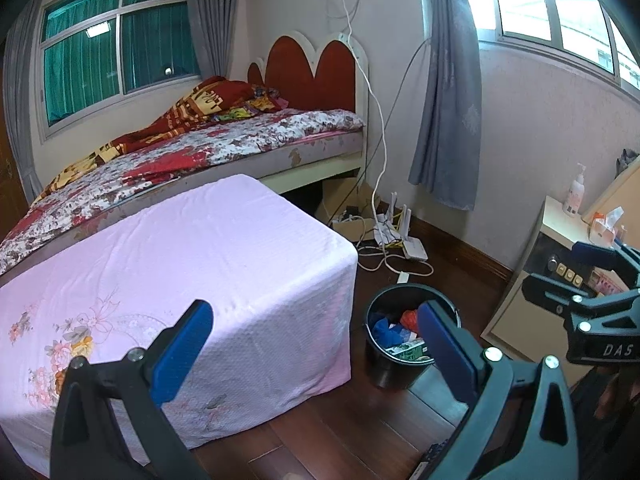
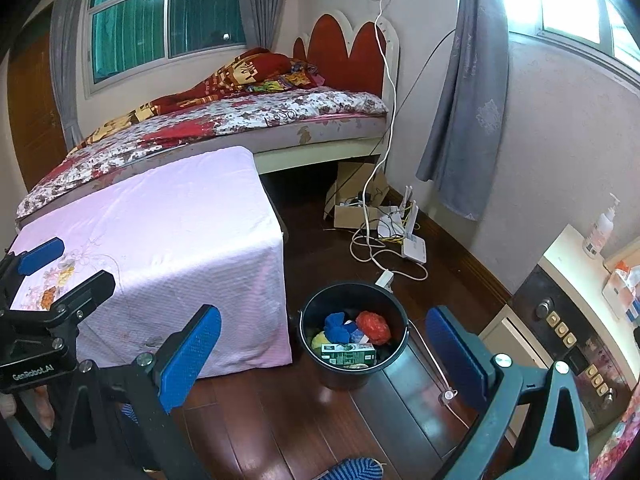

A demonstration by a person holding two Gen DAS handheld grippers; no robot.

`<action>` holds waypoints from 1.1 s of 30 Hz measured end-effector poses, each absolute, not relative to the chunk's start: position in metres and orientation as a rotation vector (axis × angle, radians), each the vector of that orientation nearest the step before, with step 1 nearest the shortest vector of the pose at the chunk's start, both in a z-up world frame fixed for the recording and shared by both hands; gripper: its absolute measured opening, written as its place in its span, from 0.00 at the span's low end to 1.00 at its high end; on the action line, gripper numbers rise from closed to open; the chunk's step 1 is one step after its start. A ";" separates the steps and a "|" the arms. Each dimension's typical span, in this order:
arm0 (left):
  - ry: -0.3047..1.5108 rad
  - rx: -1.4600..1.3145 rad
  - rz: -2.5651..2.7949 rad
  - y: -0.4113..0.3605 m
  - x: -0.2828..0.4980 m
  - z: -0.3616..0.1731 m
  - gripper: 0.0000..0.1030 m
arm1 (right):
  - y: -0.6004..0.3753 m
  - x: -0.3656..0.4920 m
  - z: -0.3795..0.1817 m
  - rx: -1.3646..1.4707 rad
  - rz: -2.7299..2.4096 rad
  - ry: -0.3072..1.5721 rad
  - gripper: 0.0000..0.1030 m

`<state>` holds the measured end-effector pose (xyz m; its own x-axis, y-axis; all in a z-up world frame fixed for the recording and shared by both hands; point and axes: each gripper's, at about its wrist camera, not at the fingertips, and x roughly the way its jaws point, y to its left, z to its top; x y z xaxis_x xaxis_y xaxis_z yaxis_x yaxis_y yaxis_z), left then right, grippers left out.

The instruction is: Collect trash

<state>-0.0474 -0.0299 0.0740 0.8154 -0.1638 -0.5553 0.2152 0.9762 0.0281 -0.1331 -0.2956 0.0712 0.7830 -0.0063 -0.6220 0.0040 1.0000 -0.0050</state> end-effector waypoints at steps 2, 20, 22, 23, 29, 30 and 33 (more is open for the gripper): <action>0.586 0.091 -0.201 -0.032 -0.048 0.073 0.99 | -0.295 -0.134 0.071 -0.004 -0.005 0.671 1.00; 0.582 0.094 -0.202 -0.036 -0.050 0.073 0.99 | -0.293 -0.135 0.069 -0.005 -0.008 0.672 1.00; 0.580 0.095 -0.199 -0.036 -0.050 0.073 0.99 | -0.293 -0.135 0.069 -0.005 -0.008 0.672 1.00; 0.579 0.095 -0.199 -0.037 -0.050 0.073 0.99 | -0.293 -0.135 0.069 -0.005 -0.008 0.672 1.00; 0.576 0.097 -0.201 -0.040 -0.049 0.075 0.99 | -0.294 -0.136 0.068 -0.005 -0.006 0.670 1.00; 0.577 0.098 -0.199 -0.040 -0.049 0.075 0.99 | -0.293 -0.135 0.068 -0.004 -0.004 0.671 1.00; 0.577 0.098 -0.199 -0.039 -0.049 0.076 0.99 | -0.294 -0.136 0.068 -0.006 -0.004 0.671 1.00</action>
